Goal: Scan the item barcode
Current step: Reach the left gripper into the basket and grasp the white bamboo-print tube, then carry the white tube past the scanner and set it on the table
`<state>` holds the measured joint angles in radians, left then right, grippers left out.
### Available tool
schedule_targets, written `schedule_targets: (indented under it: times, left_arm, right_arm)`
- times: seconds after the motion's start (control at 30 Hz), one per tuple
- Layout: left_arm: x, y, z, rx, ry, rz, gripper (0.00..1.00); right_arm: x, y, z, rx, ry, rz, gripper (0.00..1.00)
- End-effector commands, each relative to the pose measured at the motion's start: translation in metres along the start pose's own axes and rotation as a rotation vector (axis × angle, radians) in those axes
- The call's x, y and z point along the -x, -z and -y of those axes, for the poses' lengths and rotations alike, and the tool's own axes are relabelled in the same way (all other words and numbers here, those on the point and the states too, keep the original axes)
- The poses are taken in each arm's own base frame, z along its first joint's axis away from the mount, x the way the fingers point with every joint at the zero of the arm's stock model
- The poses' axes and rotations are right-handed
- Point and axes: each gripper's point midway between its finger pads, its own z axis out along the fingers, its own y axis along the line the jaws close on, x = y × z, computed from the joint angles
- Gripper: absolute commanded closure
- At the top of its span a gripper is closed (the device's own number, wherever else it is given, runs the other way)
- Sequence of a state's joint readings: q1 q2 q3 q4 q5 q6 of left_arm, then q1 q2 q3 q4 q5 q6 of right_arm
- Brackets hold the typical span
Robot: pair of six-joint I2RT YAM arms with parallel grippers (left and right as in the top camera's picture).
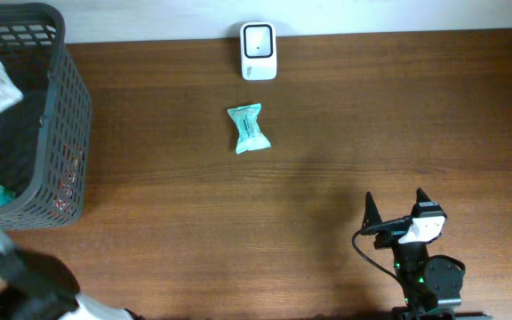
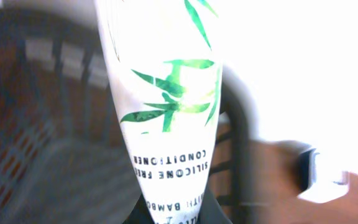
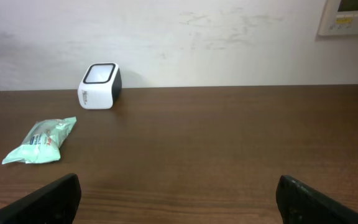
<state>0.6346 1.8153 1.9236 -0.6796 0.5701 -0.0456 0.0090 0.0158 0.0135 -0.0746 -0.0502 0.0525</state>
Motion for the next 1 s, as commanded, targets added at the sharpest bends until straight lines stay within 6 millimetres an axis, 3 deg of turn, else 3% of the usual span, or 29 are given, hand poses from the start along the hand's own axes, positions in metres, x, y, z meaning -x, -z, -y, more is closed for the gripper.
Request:
schedule_targets:
  times: [0.0, 0.07, 0.13, 0.23, 0.3, 0.37, 0.47, 0.63, 0.87, 0.97]
  left_arm:
    - [0.055, 0.083, 0.080, -0.184, 0.042, 0.177, 1.00]
    - [0.067, 0.116, 0.131, -0.381, 0.031, 0.212, 1.00]
    - [0.066, 0.133, 0.169, -0.517, 0.090, 0.180, 1.00]
    - [0.046, 0.127, 0.229, -0.649, 0.132, 0.075, 1.00]
    - [0.009, 0.110, 0.283, -0.724, 0.099, -0.039, 1.00]
    - [-0.034, 0.090, 0.318, -0.679, 0.119, -0.161, 1.00]
    - [-0.096, 0.054, 0.332, -0.404, 0.092, -0.253, 1.00]
    - [-0.187, 0.018, 0.369, -0.228, 0.009, -0.371, 1.00]
    - [-0.320, -0.058, 0.402, -0.141, -0.146, -0.571, 1.00]
    - [-0.386, -0.076, 0.410, -0.120, -0.215, -0.671, 1.00]
  right_arm:
    - [-0.002, 0.000, 0.002, -0.008, -0.004, -0.001, 0.01]
    - [-0.002, 0.000, 0.002, -0.008, -0.004, -0.001, 0.01]
    - [-0.002, 0.000, 0.002, -0.008, -0.004, -0.001, 0.01]
    - [-0.002, 0.000, 0.002, -0.008, -0.004, -0.001, 0.01]
    - [-0.002, 0.000, 0.002, -0.008, -0.004, -0.001, 0.01]
    - [-0.002, 0.000, 0.002, -0.008, -0.004, -0.001, 0.01]
    - [-0.002, 0.000, 0.002, -0.008, -0.004, -0.001, 0.01]
    - [-0.002, 0.000, 0.002, -0.008, -0.004, -0.001, 0.01]
    - [-0.002, 0.000, 0.002, -0.008, -0.004, -0.001, 0.01]
    - [-0.002, 0.000, 0.002, -0.008, -0.004, -0.001, 0.01]
